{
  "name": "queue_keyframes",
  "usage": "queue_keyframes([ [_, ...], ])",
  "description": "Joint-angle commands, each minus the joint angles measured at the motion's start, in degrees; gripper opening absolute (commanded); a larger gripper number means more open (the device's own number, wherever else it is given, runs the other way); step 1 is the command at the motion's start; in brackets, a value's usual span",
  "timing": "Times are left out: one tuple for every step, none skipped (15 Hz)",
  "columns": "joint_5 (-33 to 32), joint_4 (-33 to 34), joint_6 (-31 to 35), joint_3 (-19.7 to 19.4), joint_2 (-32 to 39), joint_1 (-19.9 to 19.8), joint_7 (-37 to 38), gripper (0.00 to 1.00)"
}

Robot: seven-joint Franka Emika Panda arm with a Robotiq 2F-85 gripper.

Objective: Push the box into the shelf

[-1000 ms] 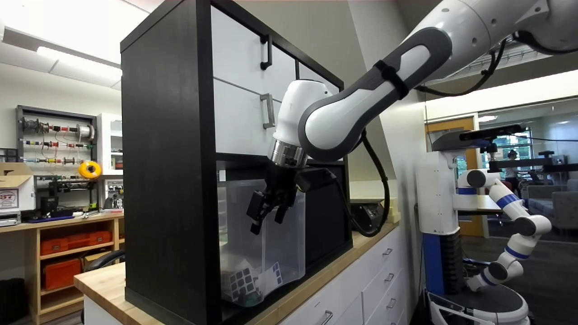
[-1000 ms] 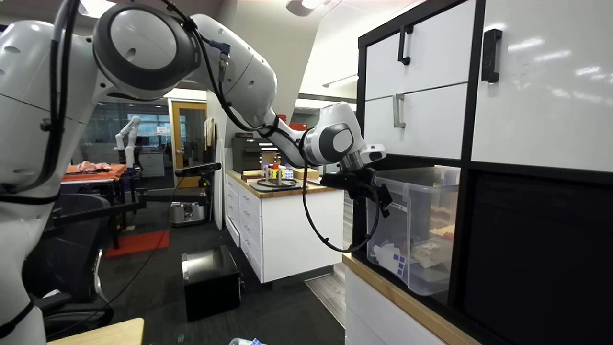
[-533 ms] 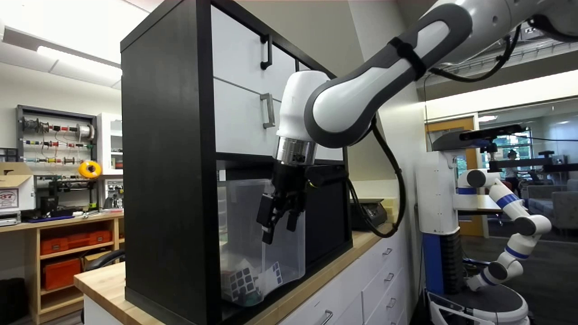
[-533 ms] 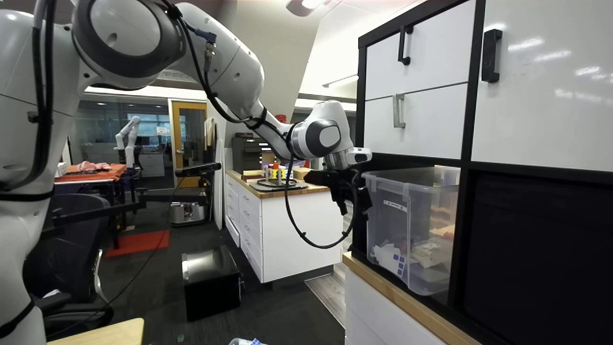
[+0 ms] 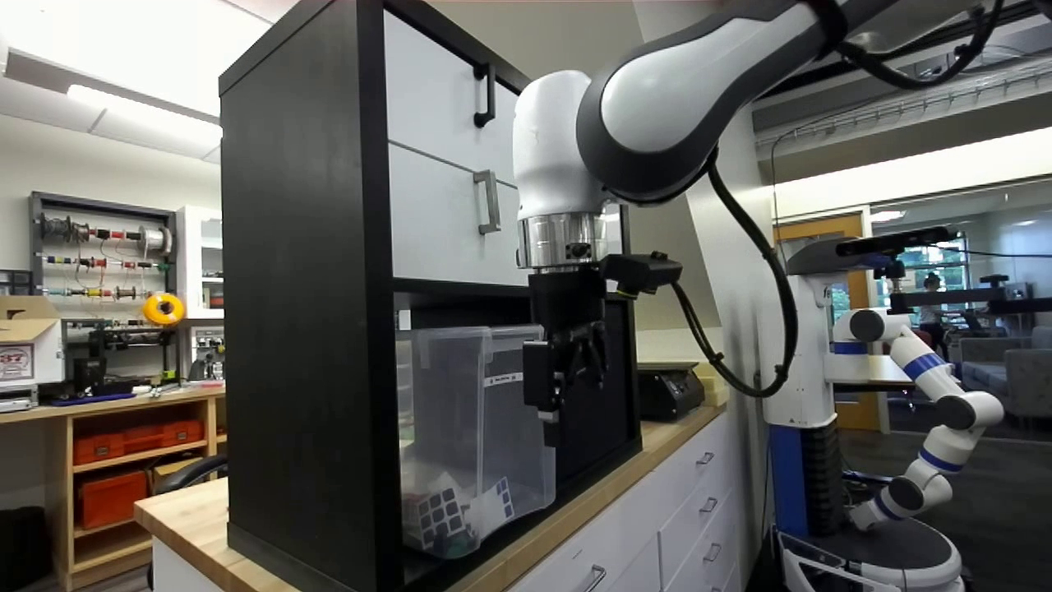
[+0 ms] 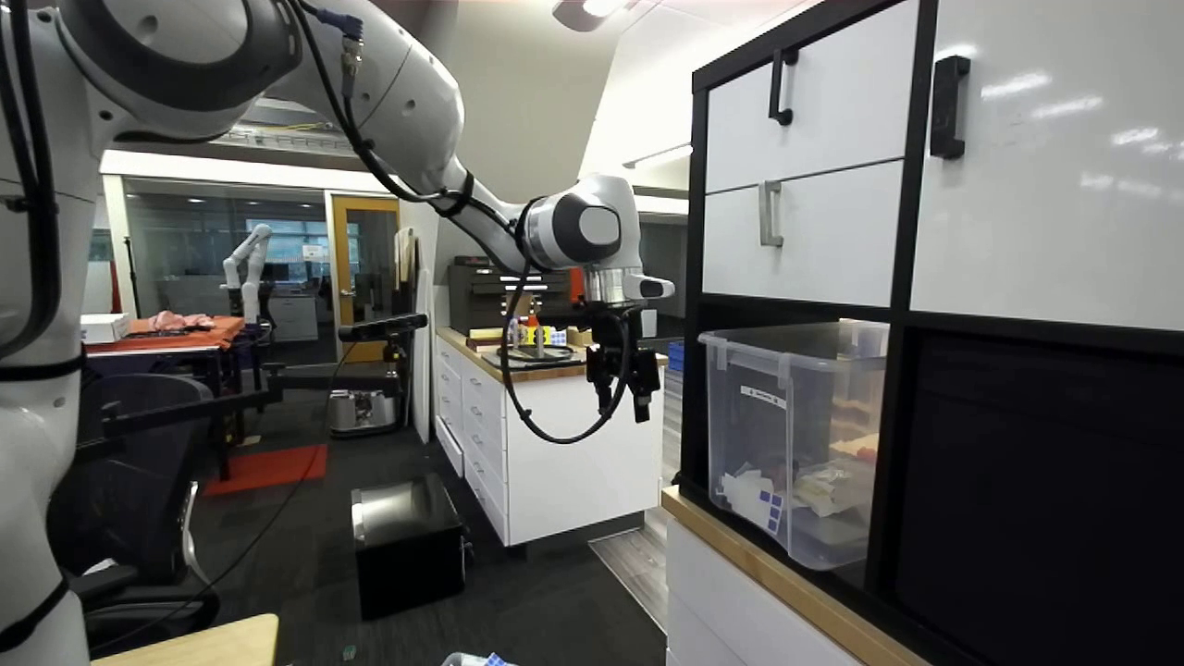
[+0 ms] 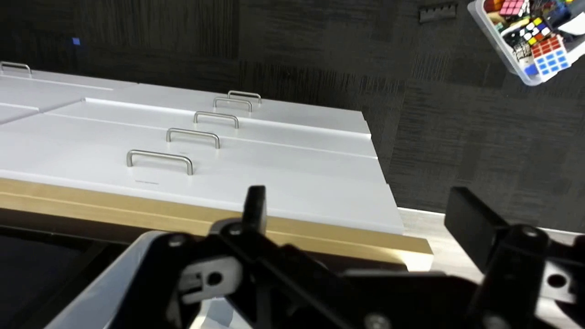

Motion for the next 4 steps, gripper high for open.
queue_keyframes([
  [-0.04, -0.03, -1.87, 0.50, -0.51, 0.00, 0.76, 1.00],
  [-0.05, -0.21, -3.04, 0.76, -1.00, 0.18, 1.35, 1.00],
  [-0.06, -0.44, -3.45, 0.91, -1.33, 0.28, 1.81, 1.00],
  [-0.06, -0.60, -3.57, 0.96, -1.46, 0.30, 1.98, 1.00],
])
